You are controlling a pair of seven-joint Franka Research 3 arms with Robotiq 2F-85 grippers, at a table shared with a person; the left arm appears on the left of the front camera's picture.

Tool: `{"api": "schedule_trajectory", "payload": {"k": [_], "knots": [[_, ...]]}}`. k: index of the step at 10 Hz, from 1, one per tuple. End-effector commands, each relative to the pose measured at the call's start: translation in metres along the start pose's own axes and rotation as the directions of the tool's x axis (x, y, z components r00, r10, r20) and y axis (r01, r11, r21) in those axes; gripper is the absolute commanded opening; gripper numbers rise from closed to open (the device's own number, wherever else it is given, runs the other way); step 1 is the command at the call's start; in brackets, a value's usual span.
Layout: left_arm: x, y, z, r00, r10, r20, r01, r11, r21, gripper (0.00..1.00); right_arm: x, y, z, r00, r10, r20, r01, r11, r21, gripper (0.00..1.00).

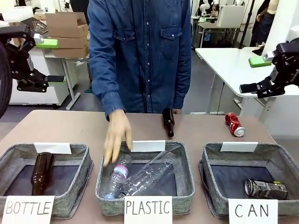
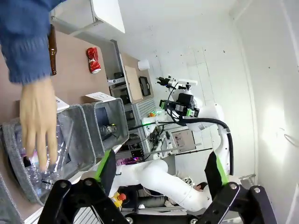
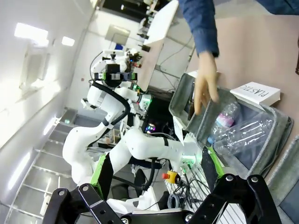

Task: Sort the can waste into the basket.
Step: Pick up the can waste from the table and place it in the right Fabric basket.

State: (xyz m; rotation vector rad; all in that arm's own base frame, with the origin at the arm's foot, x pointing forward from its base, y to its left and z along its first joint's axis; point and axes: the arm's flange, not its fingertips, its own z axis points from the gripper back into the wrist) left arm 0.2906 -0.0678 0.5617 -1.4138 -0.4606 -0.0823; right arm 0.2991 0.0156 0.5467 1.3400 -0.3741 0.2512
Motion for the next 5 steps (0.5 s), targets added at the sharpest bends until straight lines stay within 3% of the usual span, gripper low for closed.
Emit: {"api": "schedule_trajectory", "payload": {"k": [1,3,4,5], "knots": [[0.000,-0.004,0.002,1.000,0.000,0.005,0.001,1.000,-0.015,1.00,-0.002,-0.001,0.003,1.000,0.018,-0.010,-0.018,1.000,-0.001,1.00],[0.000,-0.004,0.002,1.000,0.000,0.005,0.001,1.000,-0.015,1.00,0.000,0.000,0.000,1.000,0.000,0.000,0.000,1.000,0.000,1.00],[0.000,-0.004,0.002,1.000,0.000,0.005,0.001,1.000,-0.015,1.00,0.012,-0.017,-0.002,0.997,0.076,-0.023,-0.078,0.859,-0.505,1.00],[0.000,-0.004,0.002,1.000,0.000,0.005,0.001,1.000,-0.015,1.00,0.028,-0.037,0.001,0.993,0.077,-0.084,-0.114,0.679,-0.725,1.00]]}}
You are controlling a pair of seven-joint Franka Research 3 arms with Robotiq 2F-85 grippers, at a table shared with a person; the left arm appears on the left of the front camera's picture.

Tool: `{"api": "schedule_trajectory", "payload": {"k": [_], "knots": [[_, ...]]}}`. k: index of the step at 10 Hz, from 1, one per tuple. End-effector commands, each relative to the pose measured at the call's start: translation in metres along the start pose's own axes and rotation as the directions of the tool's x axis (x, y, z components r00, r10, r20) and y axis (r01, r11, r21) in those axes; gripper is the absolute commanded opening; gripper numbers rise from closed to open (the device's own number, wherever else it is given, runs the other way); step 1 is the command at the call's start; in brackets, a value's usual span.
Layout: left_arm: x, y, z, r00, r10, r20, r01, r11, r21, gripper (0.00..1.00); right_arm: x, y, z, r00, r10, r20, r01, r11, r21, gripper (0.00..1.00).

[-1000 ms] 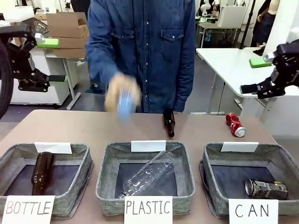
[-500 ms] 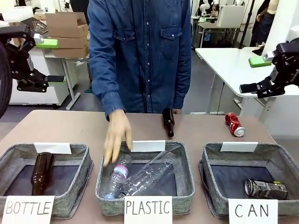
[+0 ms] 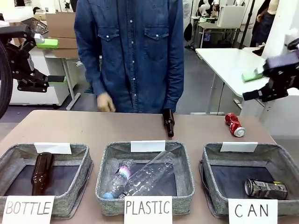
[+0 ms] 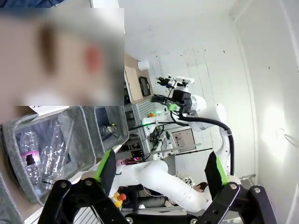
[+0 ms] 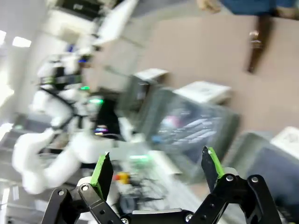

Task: Sort the can waste into the basket.
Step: Pick up the can waste from the table and place it in the right Fabric basket.

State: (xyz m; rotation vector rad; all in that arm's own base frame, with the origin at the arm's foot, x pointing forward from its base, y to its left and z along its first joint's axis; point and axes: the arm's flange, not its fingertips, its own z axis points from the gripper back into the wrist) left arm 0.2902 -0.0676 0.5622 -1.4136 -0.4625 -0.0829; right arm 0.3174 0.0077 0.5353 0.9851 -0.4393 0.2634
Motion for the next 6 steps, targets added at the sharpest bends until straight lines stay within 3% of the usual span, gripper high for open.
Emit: {"api": "schedule_trajectory", "payload": {"k": [1,2,3,4,5,6], "knots": [[0.000,-0.003,0.001,1.000,0.001,0.004,-0.001,1.000,-0.015,1.00,0.029,-0.042,-0.009,0.992,-0.026,-0.121,-0.064,0.734,-0.676,1.00],[0.000,-0.003,0.001,1.000,0.001,0.004,-0.001,1.000,-0.015,1.00,0.039,-0.060,-0.010,0.975,-0.044,-0.217,-0.146,0.610,-0.779,1.00],[0.000,-0.003,0.001,1.000,0.001,0.004,-0.001,1.000,-0.015,1.00,0.042,-0.068,-0.009,0.970,-0.054,-0.237,-0.156,0.611,-0.776,1.00],[0.000,-0.003,0.001,1.000,0.001,0.004,-0.001,1.000,-0.015,1.00,0.043,-0.072,-0.004,0.984,-0.070,-0.161,-0.089,0.591,-0.802,1.00],[0.000,-0.003,0.001,1.000,0.001,0.004,-0.001,1.000,-0.015,1.00,0.031,-0.058,-0.003,0.991,0.080,-0.104,-0.119,0.883,-0.454,1.00],[0.000,-0.003,0.001,1.000,0.001,0.004,-0.001,1.000,-0.015,1.00,0.031,-0.058,-0.003,0.991,0.080,-0.104,-0.119,0.883,-0.454,1.00]]}}
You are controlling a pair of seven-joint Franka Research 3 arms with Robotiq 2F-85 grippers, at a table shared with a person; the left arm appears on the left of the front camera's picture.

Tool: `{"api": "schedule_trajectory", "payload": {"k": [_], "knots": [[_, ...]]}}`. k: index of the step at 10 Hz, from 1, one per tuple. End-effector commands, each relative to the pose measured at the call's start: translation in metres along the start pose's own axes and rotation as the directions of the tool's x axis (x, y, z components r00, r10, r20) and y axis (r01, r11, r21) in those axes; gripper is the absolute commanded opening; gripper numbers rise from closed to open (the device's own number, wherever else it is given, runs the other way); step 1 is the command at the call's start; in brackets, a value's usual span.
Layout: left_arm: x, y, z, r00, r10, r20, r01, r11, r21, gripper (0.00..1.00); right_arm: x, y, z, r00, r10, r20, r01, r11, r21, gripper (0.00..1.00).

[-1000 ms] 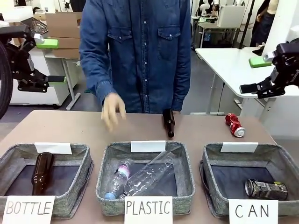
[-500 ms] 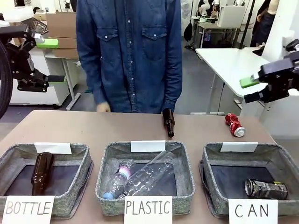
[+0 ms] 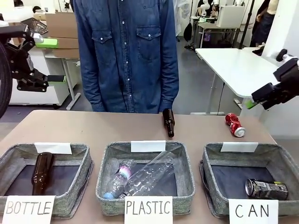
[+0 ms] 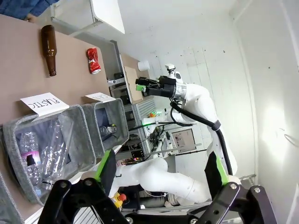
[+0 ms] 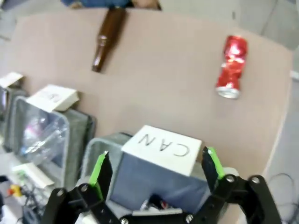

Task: Sort the can waste into the basket.
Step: Pick up the can waste from the table and place it in the right Fabric basket.

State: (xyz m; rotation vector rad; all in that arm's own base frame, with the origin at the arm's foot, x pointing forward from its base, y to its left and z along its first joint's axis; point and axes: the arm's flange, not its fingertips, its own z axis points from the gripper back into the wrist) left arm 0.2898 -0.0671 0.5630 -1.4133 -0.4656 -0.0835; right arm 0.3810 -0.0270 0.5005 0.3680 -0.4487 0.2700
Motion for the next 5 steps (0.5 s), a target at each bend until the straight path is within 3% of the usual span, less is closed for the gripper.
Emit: {"api": "schedule_trajectory", "payload": {"k": [1,2,3,4,5], "knots": [[0.000,-0.002,0.001,1.000,0.003,0.002,-0.003,1.000,-0.015,1.00,-0.007,0.012,0.006,1.000,-0.019,0.019,0.016,0.994,0.111,1.00],[0.000,-0.002,0.001,1.000,0.003,0.002,-0.003,1.000,-0.015,1.00,0.000,0.000,0.000,1.000,0.000,0.000,0.000,1.000,0.000,1.00],[0.000,-0.002,0.001,1.000,0.003,0.002,-0.003,1.000,-0.015,1.00,0.025,-0.015,-0.034,0.997,-0.028,-0.072,0.025,0.999,-0.042,1.00],[0.000,-0.002,0.001,1.000,0.003,0.002,-0.003,1.000,-0.015,1.00,0.047,-0.036,-0.062,0.996,-0.013,-0.086,0.012,1.000,-0.008,1.00],[0.000,-0.002,0.001,1.000,0.003,0.002,-0.003,1.000,-0.015,1.00,0.060,-0.055,-0.089,0.995,-0.035,-0.099,0.028,0.997,-0.071,1.00]]}}
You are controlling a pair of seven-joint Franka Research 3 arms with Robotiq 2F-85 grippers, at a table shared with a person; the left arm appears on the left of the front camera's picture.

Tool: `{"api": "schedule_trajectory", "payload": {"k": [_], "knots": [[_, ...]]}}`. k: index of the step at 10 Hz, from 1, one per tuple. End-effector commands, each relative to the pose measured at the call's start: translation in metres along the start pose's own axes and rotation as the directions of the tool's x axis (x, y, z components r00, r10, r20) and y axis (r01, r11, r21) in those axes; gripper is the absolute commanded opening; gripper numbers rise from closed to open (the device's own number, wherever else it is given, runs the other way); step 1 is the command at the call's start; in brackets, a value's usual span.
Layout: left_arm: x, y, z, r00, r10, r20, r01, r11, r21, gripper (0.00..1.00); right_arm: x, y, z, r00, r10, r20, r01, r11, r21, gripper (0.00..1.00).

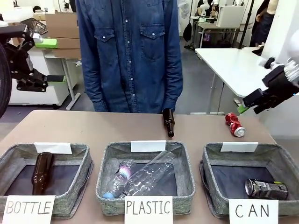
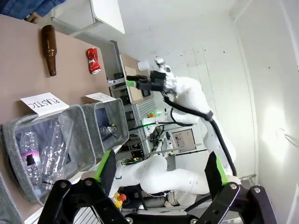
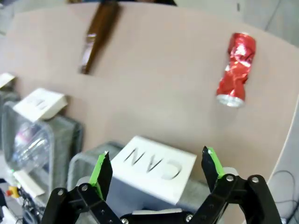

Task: Sort the can waste into the basket.
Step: Pick up the can waste from the table and place it in the right Fabric basket.

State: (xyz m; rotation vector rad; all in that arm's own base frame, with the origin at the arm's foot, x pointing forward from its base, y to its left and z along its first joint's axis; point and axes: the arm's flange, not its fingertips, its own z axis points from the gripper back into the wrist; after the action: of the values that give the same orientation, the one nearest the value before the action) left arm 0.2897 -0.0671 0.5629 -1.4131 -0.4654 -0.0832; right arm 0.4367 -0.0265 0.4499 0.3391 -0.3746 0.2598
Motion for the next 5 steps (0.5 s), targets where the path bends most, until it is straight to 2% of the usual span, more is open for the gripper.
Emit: {"api": "schedule_trajectory", "payload": {"k": [1,2,4,5], "knots": [[0.000,-0.002,0.001,1.000,0.003,0.002,-0.003,1.000,-0.015,1.00,0.046,-0.038,-0.049,0.993,-0.090,-0.080,0.081,0.990,-0.115,1.00],[0.000,-0.002,0.001,1.000,0.003,0.002,-0.003,1.000,-0.015,1.00,0.047,-0.054,-0.073,0.983,-0.137,-0.118,0.111,0.972,-0.206,1.00],[0.000,-0.002,0.001,1.000,0.003,0.002,-0.003,1.000,-0.015,1.00,0.046,-0.069,-0.104,0.979,-0.147,-0.138,0.111,0.964,-0.240,1.00],[0.000,-0.002,0.001,1.000,0.003,0.002,-0.003,1.000,-0.015,1.00,0.047,-0.071,-0.118,0.979,-0.138,-0.148,0.104,0.971,-0.216,1.00]]}}
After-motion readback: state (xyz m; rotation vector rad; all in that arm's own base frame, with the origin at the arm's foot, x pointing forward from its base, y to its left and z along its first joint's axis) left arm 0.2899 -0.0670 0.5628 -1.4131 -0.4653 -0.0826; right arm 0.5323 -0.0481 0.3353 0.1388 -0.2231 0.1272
